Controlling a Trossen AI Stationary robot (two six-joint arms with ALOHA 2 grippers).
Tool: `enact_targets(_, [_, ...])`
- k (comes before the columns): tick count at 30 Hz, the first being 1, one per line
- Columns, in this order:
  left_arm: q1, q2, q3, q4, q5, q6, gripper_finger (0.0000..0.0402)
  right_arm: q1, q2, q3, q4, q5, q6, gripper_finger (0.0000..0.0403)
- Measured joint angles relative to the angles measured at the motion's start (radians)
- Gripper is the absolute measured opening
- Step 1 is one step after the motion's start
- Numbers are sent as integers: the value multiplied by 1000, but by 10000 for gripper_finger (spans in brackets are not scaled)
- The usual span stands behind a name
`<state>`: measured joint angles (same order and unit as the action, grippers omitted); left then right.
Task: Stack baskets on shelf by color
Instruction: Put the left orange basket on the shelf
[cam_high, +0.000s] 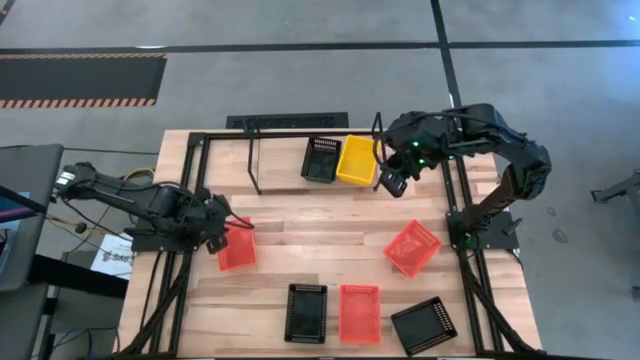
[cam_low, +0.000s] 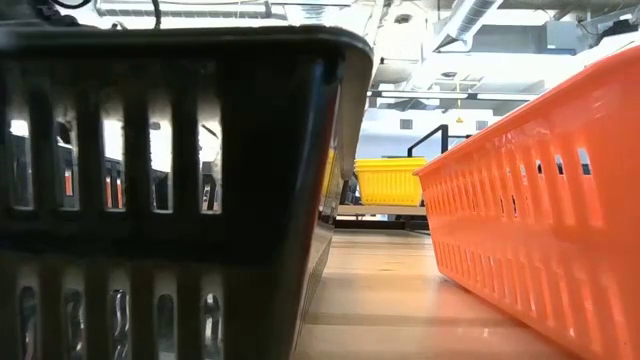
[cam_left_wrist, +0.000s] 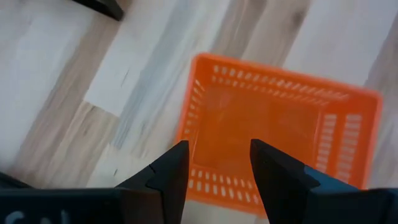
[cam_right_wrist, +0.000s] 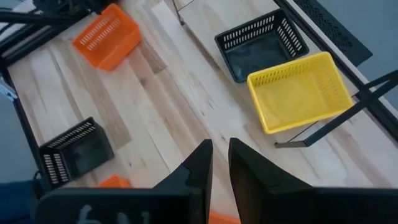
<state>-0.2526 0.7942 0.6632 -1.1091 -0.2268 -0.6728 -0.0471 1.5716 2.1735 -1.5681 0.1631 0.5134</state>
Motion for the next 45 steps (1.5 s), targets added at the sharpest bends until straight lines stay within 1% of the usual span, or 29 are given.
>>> enact_targets(5, [40,0,0,2,10,90,157,0,3,0,9,0,-49,72])
enact_targets(9, [71,17,0,2,-9,161,157,-1,3,0,13,-1,-50,72])
enact_targets(13, [99,55,0,4,8,238,157,0,3,0,13,-2,-50,72])
enact_targets(19, [114,121,0,51,15,264,157,1,3,0,13,-6,-42,72])
enact_targets(24, [114,178,0,43,39,305,157,13,3,0,6,-10,-9,72])
enact_targets(28, [118,221,0,43,31,340,157,23,3,0,6,-10,-9,72])
enact_targets(38, [197,301,0,42,19,348,157,24,3,0,6,-8,-8,72])
enact_targets(42, [231,306,0,43,18,348,157,24,3,0,7,-8,-13,72])
enact_targets(45, [259,306,0,46,38,362,157,24,3,0,7,-7,-14,72])
